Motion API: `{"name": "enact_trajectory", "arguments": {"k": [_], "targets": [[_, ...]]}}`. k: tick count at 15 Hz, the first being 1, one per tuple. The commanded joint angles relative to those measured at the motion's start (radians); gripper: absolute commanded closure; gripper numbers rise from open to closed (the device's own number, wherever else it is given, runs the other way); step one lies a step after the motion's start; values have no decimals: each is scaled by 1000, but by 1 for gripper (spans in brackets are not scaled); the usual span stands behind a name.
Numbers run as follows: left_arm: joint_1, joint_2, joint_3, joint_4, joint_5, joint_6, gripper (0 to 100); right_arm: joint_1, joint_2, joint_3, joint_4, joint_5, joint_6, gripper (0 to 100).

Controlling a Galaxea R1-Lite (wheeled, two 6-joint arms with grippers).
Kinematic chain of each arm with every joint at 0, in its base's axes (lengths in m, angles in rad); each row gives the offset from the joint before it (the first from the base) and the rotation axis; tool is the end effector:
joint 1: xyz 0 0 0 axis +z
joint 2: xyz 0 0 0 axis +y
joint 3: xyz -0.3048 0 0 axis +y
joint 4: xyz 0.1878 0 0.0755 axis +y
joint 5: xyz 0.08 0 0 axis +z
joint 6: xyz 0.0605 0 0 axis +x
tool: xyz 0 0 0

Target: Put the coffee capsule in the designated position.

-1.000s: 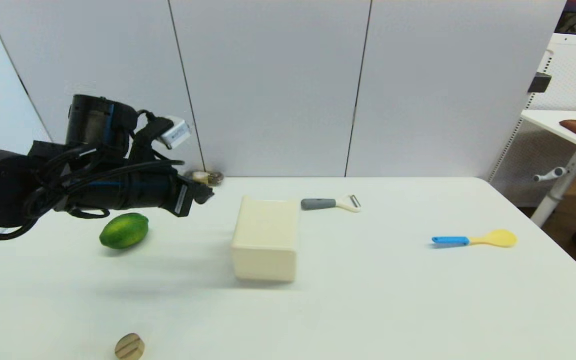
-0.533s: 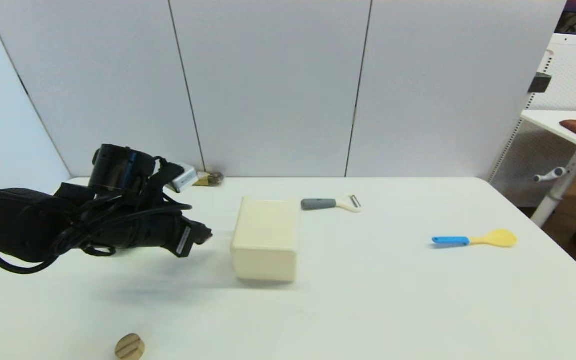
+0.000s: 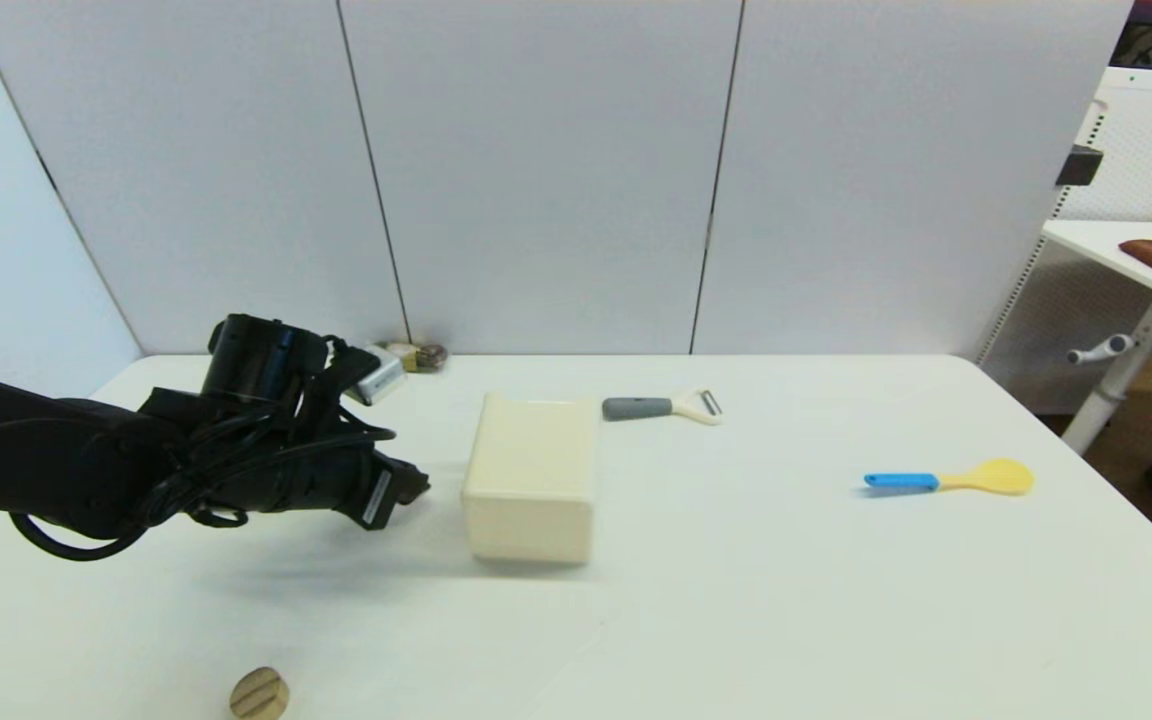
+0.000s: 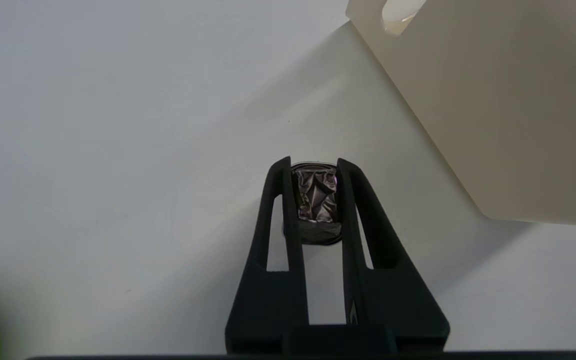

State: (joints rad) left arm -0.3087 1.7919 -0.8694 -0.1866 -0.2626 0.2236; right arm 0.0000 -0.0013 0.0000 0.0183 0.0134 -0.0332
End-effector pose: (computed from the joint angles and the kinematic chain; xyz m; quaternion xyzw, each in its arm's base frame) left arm 0.3220 -0.1192 0.1004 0.1081 0.3280 -0.3014 0.8887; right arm 0.0234 0.0008 0.0730 -0.0165 0.0084 0.0068 0.9998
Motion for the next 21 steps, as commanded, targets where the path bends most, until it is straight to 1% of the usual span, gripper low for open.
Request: {"name": "enact_trajectory", "arguments": {"k": [1,2,9,13,16,17,19,20,21], "targets": [[-6,3,3,-4,-1,0,100,0,1,0,0,0,-1,0],[-7,3,3,-4,-1,2,0,0,1,0,0,0,-1,0],[-12,-23,1,-2,-3,0,0,0,1,0,0,0,-1,0],[-10,-181,36,6,-1,0,0,0,1,0,0,0,-1,0],[5,-398,162,-4,0,-1,0,0,1,0,0,0,-1,0],[20,-480,222,-8,0,-1,0,0,1,0,0,0,-1,0],[77,-651,377,-90,0,8,0,0,1,0,0,0,-1,0],[128,-735,457,-154,0,25,0,0,1,0,0,0,-1,0],[203,-816,535,-215,0,48,0,0,1,0,0,0,-1,0]]}}
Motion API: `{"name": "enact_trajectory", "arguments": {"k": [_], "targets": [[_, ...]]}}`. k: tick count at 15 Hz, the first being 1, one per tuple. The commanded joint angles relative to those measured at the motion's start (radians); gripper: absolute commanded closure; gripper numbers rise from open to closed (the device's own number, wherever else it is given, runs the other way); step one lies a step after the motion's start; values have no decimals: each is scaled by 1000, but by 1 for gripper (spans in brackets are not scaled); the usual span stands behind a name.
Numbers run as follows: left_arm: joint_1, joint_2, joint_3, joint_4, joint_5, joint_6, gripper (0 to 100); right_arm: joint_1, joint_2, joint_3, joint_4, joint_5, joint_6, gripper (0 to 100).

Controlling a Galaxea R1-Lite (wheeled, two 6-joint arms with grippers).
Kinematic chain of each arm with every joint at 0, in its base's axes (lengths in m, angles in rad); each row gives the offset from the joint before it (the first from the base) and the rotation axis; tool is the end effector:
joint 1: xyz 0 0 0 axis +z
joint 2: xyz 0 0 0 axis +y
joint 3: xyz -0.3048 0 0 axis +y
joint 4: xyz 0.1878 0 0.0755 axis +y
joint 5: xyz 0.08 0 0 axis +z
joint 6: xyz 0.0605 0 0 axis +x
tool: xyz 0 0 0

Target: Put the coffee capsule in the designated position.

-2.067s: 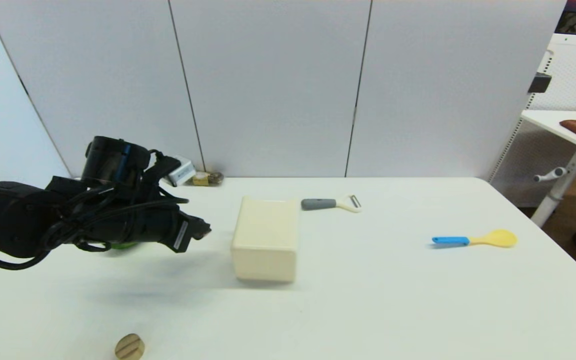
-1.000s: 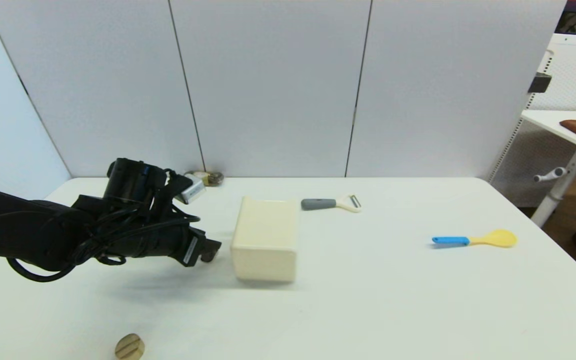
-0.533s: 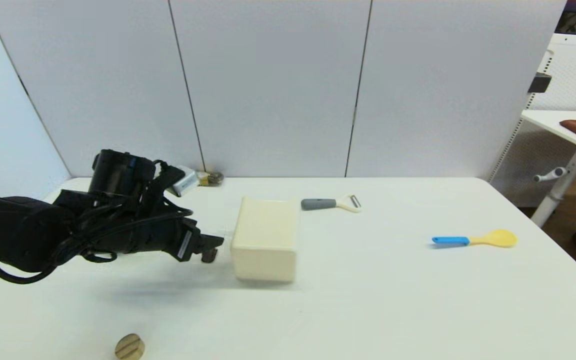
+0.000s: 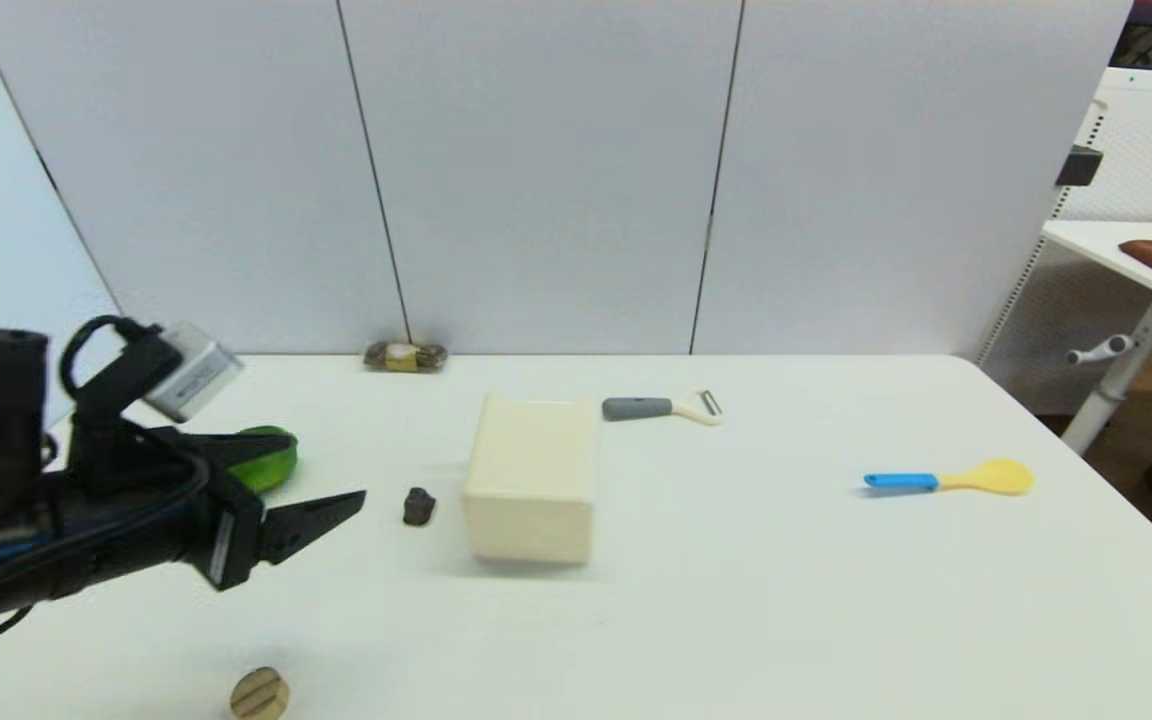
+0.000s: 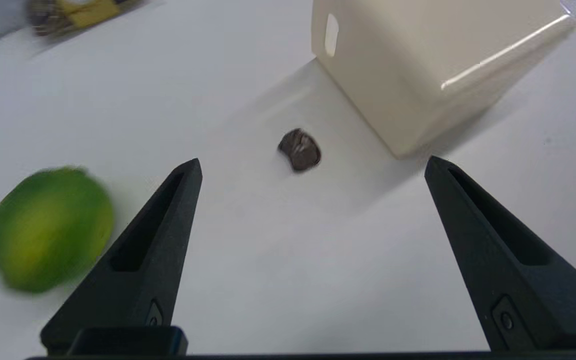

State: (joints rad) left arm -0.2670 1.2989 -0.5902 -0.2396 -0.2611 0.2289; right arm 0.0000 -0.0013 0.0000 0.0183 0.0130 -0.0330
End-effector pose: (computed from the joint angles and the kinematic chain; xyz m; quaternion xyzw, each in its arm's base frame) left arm 0.2210 -0.0766 0.1661 0.1079 0.2019 -0.2787 0.9327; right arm 0.0234 0.0008 0.0730 -0.0164 0.0084 0.0066 0.9998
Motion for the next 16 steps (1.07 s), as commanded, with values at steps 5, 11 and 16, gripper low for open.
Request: {"name": "enact_trajectory", "arguments": {"k": [5,11,16], "targets": [[358,-751,575,-264,-1,-13,0,0,1,0,0,1,-1,0],[261,-1222,590,212,215,-34,0,0,1,0,0,1,-1,0],[261,-1299,590,243,229,-132,0,0,1,0,0,1,-1,0]]}}
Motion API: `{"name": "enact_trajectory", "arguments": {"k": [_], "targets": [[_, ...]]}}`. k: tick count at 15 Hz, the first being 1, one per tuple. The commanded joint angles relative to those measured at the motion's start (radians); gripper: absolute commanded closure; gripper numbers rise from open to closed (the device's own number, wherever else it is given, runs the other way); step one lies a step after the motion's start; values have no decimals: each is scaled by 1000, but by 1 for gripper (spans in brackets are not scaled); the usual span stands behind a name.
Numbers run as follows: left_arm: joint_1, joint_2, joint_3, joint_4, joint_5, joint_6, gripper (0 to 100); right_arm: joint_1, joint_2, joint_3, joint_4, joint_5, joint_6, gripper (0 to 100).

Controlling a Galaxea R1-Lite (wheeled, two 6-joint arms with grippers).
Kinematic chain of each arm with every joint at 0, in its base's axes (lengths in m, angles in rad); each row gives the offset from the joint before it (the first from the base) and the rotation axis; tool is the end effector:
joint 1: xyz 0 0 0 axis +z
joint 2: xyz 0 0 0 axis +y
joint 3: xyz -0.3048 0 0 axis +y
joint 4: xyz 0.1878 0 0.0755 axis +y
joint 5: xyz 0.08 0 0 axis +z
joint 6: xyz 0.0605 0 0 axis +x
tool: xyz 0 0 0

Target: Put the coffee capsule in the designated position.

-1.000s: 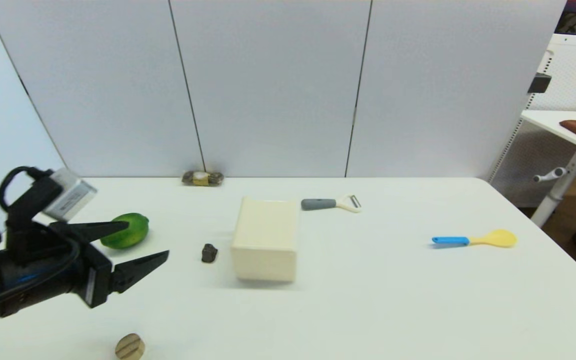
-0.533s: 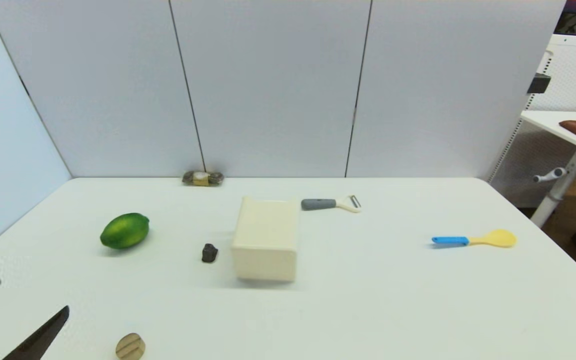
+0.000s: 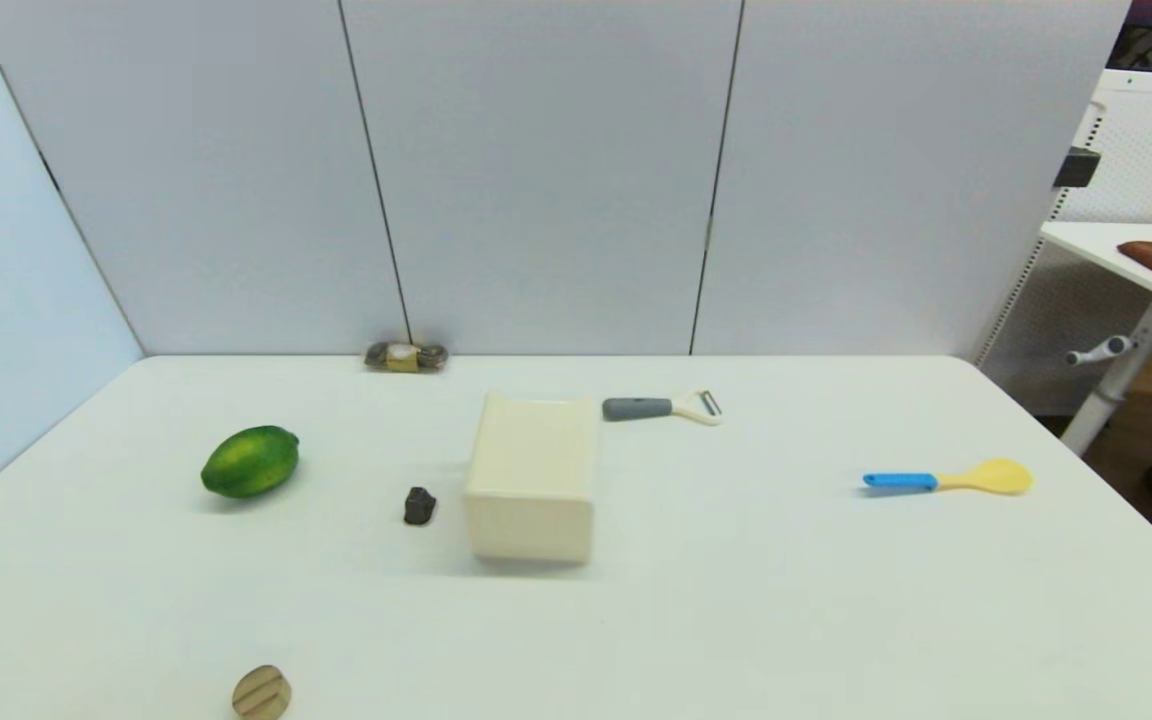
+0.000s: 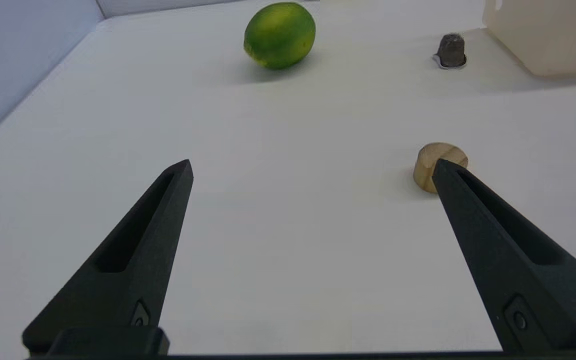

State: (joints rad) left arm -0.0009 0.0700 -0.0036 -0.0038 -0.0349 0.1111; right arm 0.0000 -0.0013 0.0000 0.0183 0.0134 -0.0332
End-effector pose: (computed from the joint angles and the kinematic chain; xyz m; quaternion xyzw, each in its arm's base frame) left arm 0.0285 -0.0021 0.0754 0.0550 0.0302 -0.0196 0.9978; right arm 0.0234 0.0008 0.0730 -0.0165 0.0084 0.0068 0.9998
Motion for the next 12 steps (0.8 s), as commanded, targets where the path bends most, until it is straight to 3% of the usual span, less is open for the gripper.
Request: {"name": "enact_trajectory", "arguments": {"k": [1,12], "targets": [[-5,-70,4,5,4,-21,0,0,1,0,0,0,-1,0],[-5,-70,4,4,10,-70,0,0,1,0,0,0,-1,0]]}}
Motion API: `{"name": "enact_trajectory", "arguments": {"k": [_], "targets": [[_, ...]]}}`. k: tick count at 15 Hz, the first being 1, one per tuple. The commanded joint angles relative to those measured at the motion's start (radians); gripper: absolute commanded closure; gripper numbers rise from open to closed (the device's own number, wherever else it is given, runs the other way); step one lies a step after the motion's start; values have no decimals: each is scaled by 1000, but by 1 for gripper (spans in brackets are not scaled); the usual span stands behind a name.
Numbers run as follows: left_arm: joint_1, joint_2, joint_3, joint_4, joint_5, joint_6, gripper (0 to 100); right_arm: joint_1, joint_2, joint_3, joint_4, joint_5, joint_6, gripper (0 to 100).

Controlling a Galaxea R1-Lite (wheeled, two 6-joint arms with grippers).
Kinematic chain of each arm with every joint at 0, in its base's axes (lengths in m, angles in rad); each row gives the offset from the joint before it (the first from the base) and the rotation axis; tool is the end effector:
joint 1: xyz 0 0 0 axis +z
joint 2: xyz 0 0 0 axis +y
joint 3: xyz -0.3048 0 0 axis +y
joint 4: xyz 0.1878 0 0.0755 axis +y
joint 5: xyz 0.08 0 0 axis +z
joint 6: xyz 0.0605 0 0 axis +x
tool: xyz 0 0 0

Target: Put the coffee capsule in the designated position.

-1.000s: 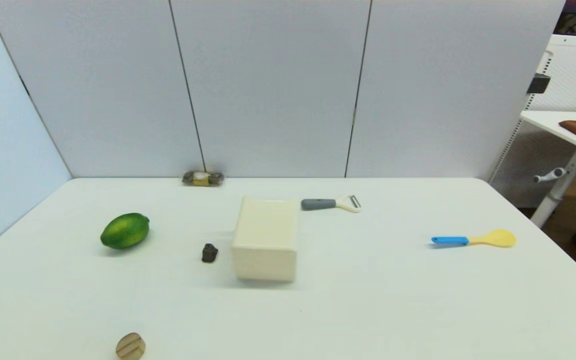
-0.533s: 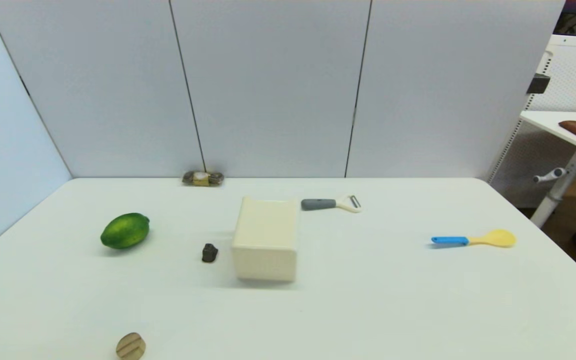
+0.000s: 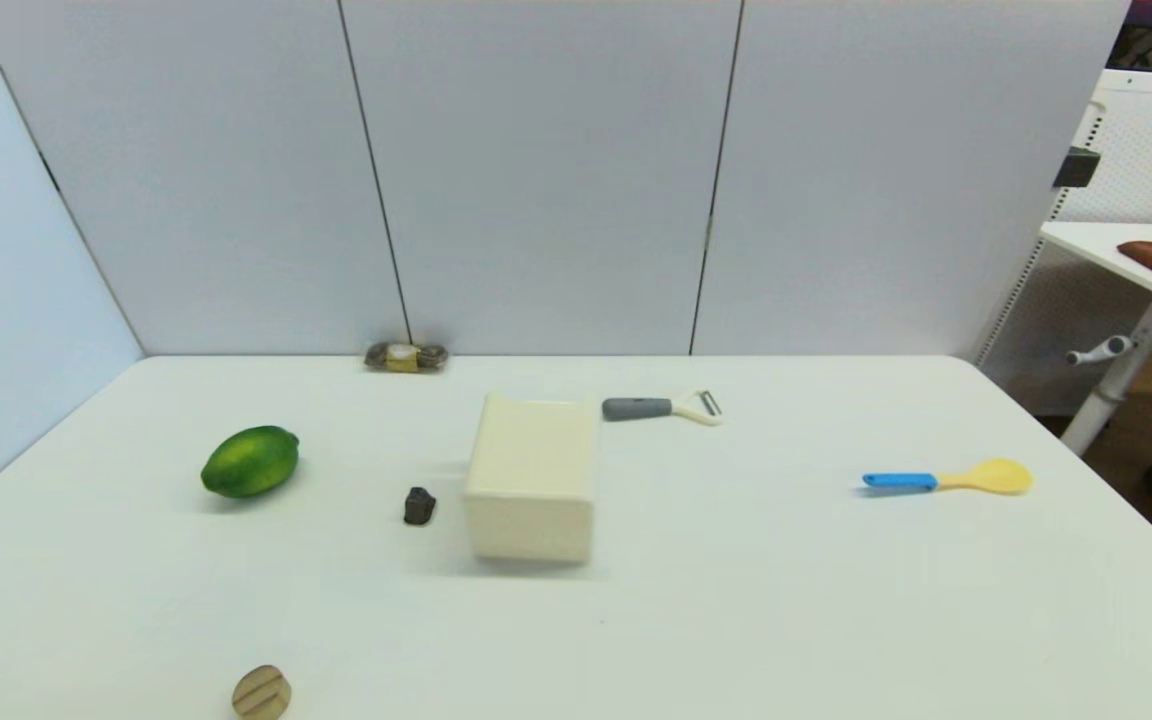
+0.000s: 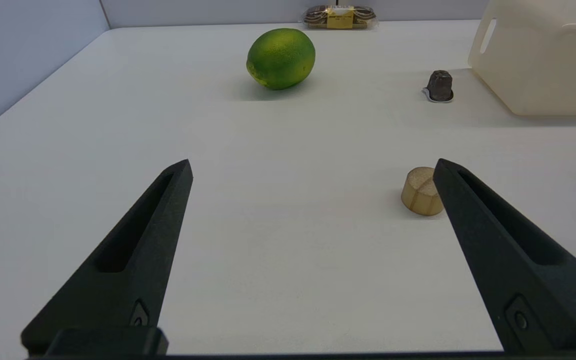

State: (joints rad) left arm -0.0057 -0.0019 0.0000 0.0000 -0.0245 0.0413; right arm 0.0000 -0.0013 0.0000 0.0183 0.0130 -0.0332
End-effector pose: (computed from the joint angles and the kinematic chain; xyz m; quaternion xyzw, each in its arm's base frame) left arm 0.0233 -0.0016 0.0755 0.0207 -0.0013 -0.0151 0.9997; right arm 0.0234 0.0008 0.0730 -0.0165 0.0084 0.0066 0.9998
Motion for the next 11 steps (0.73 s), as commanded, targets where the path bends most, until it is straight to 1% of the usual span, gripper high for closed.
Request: {"name": "enact_trajectory", "arguments": {"k": [1,5,11], "targets": [[0,2,0,0,0,0,0,0,1,0,0,2,-10,0],[0,2,0,0,0,0,0,0,1,0,0,-5,-2,0],[0,2,0,0,0,0,0,0,1,0,0,-4,-1,0]]}}
